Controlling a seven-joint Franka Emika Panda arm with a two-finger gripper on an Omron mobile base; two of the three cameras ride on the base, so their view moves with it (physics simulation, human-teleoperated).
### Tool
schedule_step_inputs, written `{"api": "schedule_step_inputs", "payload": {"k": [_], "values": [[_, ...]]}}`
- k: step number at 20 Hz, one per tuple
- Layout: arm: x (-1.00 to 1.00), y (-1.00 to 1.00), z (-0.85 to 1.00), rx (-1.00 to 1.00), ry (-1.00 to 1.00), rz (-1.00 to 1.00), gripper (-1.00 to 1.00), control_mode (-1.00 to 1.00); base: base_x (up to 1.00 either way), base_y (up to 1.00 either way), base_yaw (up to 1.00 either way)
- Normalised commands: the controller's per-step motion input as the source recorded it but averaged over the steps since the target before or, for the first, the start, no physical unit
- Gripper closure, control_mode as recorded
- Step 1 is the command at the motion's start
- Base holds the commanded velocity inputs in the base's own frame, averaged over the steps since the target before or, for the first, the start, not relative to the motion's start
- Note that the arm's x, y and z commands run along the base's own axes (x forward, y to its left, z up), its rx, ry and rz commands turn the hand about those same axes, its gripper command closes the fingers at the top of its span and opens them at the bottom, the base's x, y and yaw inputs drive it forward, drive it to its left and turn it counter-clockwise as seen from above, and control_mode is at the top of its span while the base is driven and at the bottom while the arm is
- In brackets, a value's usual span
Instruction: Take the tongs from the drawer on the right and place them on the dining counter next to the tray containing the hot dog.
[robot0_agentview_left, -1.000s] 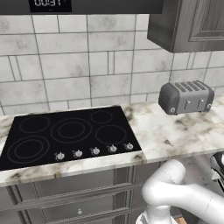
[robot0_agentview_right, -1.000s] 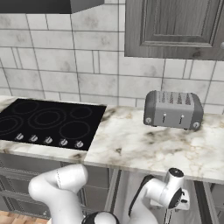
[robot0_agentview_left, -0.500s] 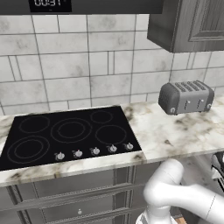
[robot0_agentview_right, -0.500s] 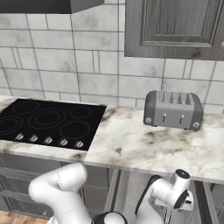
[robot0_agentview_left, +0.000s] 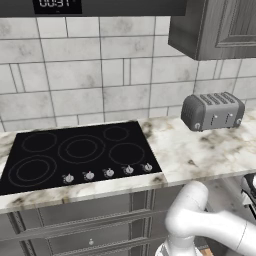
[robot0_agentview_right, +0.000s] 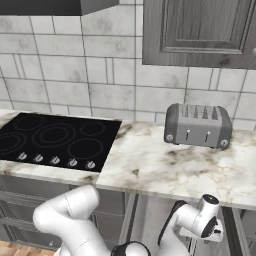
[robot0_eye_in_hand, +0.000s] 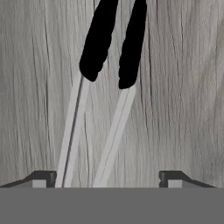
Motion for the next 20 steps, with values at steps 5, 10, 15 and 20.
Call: {"api": "schedule_step_inputs", "payload": {"k": [5, 10, 15, 20], "values": [[-0.01, 0.00, -0.34, 0.01, 0.03, 0.00, 1.00, -1.00, 0.00, 0.00, 0.00], [-0.07, 0.00, -0.09, 0.00, 0.00, 0.00, 1.00, -1.00, 0.00, 0.00, 0.00], [-0.17, 0.00, 0.07, -0.01, 0.00, 0.00, 1.00, -1.00, 0.00, 0.00, 0.00], [-0.21, 0.00, 0.55, -0.02, 0.00, 0.00, 1.00, -1.00, 0.00, 0.00, 0.00]]}}
